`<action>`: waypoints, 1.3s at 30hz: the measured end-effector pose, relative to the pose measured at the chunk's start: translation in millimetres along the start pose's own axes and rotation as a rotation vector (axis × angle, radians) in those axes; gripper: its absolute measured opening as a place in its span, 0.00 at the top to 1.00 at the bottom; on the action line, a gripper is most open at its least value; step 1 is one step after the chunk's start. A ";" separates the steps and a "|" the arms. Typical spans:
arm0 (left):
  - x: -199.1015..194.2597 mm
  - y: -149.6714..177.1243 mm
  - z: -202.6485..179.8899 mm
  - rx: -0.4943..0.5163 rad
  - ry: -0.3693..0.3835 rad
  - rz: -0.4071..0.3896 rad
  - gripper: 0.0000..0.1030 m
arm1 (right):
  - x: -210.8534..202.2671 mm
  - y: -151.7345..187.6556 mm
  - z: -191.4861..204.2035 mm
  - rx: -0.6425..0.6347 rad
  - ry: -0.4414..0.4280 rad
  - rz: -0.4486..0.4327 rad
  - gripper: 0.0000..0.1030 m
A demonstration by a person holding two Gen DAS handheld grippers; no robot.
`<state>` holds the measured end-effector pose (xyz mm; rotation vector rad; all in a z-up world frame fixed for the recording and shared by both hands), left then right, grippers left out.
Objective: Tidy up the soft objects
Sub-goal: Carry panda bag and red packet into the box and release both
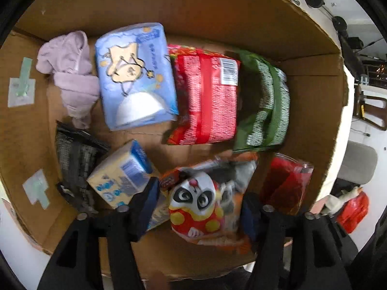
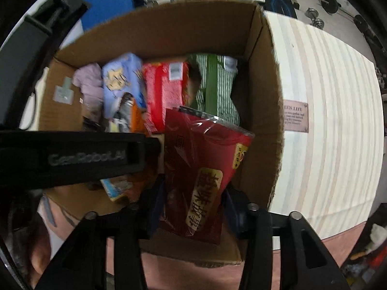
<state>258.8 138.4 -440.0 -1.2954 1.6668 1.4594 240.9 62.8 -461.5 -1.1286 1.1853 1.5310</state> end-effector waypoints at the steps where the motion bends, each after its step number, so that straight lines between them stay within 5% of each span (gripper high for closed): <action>1: -3.9 0.2 2.4 0.008 -0.030 -0.017 0.19 | 1.4 0.8 -1.0 0.003 0.002 0.010 0.27; 3: -14.1 2.3 3.4 0.028 -0.069 -0.053 0.07 | -0.3 1.2 -4.2 0.010 -0.007 0.004 0.15; 14: -61.1 29.1 5.1 0.067 -0.146 -0.202 0.07 | -38.1 4.5 -12.0 0.041 0.064 -0.063 0.09; 17: -75.9 42.6 23.0 0.058 -0.189 -0.271 0.07 | -42.8 5.0 -12.1 0.049 0.073 -0.081 0.00; 21: -92.7 50.5 40.2 0.036 -0.237 -0.359 0.01 | -48.4 5.5 -12.0 0.047 0.097 -0.120 0.00; 29: -89.0 60.7 74.5 -0.021 -0.219 -0.420 0.01 | -51.8 12.5 -9.8 0.034 0.116 -0.152 0.00; 39: -107.1 84.1 74.7 -0.045 -0.244 -0.503 0.01 | -62.2 23.0 -2.7 0.021 0.107 -0.182 0.00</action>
Point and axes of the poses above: each gripper's, at about its wrist camera, not at the fingertips, and x roughly the way its jaws point, z to its left, y to its underside, the point moved 10 cm from there along x, roughly the way its jaws point, and after that the axes turned 8 degrees about z, right-handed, at the moved point
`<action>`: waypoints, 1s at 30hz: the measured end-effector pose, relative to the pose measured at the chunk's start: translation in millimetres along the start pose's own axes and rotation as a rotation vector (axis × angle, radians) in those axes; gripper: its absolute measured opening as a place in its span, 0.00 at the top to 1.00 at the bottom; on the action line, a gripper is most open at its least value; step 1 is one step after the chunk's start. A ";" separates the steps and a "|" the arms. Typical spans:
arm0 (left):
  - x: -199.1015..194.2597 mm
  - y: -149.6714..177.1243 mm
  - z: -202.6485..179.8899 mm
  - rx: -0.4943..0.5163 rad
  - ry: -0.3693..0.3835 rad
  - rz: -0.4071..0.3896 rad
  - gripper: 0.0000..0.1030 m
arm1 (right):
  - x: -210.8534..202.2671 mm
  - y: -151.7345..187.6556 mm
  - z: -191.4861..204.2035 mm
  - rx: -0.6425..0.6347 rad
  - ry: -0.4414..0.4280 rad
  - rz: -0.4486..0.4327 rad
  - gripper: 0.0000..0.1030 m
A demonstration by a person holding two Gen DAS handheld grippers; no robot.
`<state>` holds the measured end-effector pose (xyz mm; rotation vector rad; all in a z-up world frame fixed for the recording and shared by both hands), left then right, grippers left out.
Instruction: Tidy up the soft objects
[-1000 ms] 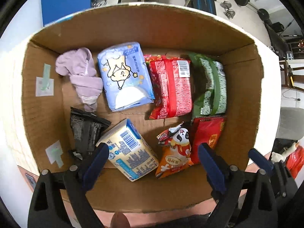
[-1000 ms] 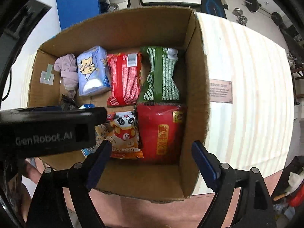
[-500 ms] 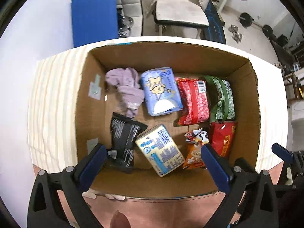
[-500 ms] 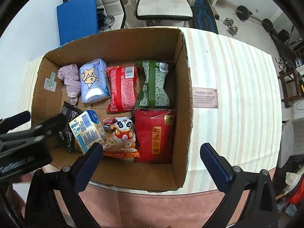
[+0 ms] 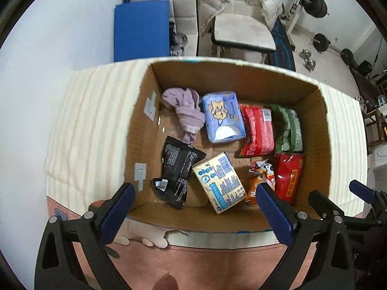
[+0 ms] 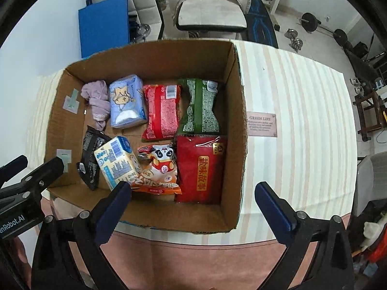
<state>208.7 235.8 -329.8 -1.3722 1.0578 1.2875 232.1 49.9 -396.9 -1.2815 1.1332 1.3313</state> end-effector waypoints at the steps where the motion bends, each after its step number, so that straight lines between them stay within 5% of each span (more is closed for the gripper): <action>1: -7.8 1.4 0.5 -0.003 0.001 -0.016 0.01 | -4.2 0.8 -0.2 -0.001 0.000 -0.009 0.00; 17: -140.2 33.5 -13.5 0.036 0.039 -0.239 0.01 | -145.9 47.3 -8.3 -0.015 -0.036 -0.249 0.00; 30: -196.5 74.5 -17.9 0.045 0.066 -0.279 0.01 | -230.5 101.9 -15.7 -0.007 -0.084 -0.358 0.00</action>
Point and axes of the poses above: each gripper's, at about its wrist camera, not at the fingertips, and x roughly the way its jaws point, z to its left, y to its underside, the point moved 10 cm from there along x, roughly the way its jaws point, and after that the axes turned 8 degrees about z, right-handed, at the moved point
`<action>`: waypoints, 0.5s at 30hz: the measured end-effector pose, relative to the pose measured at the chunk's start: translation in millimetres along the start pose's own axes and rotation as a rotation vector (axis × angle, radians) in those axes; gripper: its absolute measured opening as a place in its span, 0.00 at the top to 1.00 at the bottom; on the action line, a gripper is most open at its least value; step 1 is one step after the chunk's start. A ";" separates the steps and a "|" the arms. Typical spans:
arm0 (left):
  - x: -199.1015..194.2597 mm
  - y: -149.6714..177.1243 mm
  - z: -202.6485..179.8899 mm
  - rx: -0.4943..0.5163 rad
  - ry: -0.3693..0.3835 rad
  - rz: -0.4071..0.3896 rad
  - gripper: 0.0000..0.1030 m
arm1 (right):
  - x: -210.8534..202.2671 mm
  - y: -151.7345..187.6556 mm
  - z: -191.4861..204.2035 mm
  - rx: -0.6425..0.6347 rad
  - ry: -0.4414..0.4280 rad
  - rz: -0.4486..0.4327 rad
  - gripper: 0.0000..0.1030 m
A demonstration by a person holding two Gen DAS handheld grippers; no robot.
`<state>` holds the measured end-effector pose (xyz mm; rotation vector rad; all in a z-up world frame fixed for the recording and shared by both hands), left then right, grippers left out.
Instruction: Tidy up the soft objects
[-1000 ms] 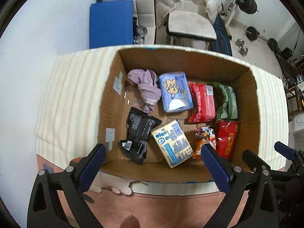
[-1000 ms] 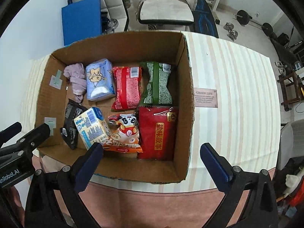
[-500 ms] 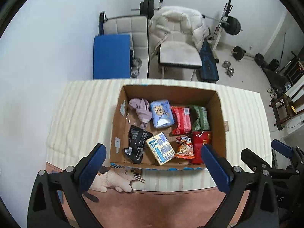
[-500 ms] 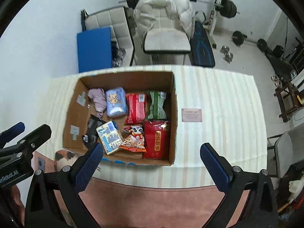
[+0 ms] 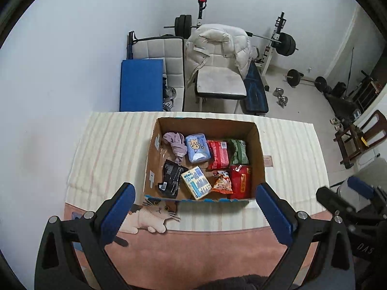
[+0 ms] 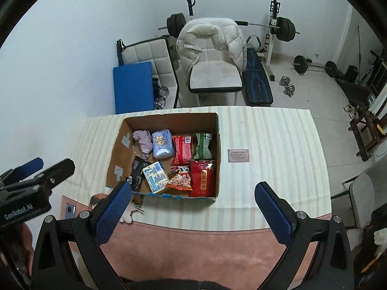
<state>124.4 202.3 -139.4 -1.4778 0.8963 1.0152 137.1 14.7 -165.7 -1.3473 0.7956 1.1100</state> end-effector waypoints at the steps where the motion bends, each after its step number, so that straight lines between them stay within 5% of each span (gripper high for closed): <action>1: -3.5 3.1 -0.8 0.004 -0.010 0.000 0.01 | -4.7 1.8 -0.1 -0.001 -0.002 -0.007 0.00; 15: -48.5 23.9 -7.4 -0.011 0.010 -0.024 0.01 | -69.4 23.8 -7.0 -0.039 0.044 -0.067 0.00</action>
Point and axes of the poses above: each gripper's, at about its wrist camera, not at the fingertips, and x roughly the way its jaws point, z to its left, y to its underside, the point moved 10 cm from there along x, roughly the way its jaws point, and after that the axes turned 8 degrees about z, right-handed, at the moved point
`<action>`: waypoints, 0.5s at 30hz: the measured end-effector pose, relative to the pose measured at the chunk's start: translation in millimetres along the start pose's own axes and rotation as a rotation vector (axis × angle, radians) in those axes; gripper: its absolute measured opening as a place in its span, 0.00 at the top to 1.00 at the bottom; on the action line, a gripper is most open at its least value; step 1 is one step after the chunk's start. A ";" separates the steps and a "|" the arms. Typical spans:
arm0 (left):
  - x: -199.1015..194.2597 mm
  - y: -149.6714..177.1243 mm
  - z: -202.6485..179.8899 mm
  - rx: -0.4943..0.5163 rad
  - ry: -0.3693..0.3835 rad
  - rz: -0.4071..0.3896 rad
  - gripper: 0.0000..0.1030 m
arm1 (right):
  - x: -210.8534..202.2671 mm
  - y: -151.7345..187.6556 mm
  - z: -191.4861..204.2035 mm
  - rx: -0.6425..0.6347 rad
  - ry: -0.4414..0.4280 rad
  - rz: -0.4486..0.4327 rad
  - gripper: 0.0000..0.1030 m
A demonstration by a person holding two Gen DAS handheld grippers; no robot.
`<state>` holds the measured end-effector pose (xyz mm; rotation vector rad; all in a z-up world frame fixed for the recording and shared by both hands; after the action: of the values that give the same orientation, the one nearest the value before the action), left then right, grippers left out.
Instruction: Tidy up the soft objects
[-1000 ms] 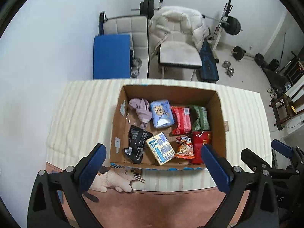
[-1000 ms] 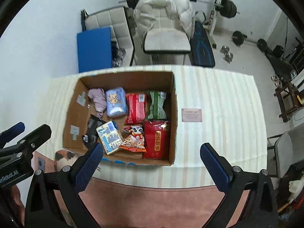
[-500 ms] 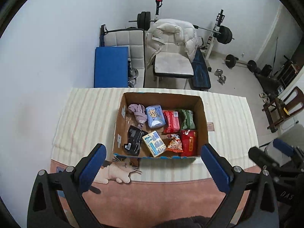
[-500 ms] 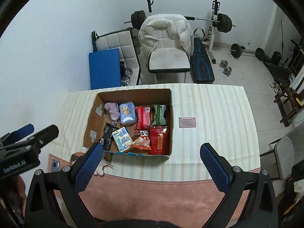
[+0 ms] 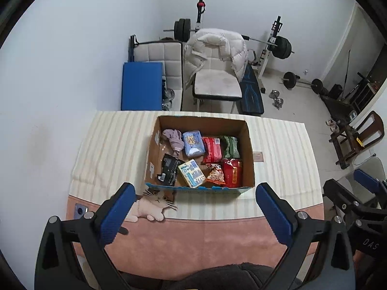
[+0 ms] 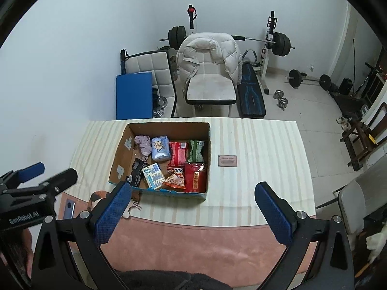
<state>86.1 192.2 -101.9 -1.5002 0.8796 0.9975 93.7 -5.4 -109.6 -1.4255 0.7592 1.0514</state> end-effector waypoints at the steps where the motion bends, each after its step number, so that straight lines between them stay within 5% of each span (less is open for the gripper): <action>1: -2.6 0.3 1.0 -0.001 -0.008 -0.006 0.01 | -3.4 0.1 -1.5 -0.001 0.002 -0.004 0.00; 15: 8.4 0.6 -0.3 -0.002 -0.049 -0.002 0.01 | -5.2 -8.0 -18.9 0.031 0.074 -0.050 0.00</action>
<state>88.7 191.7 -109.9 -1.4725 0.8422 1.0297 102.2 -23.5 -102.7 -1.4567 0.7862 0.9492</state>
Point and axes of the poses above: each gripper's, at about its wrist camera, not at the fingertips, and x roughly the way its jaws point, z to its left, y to its underside, the point moved 10 cm from there along x, roughly the way its jaws point, and after that the axes turned 8 degrees about z, right-handed, at the moved point
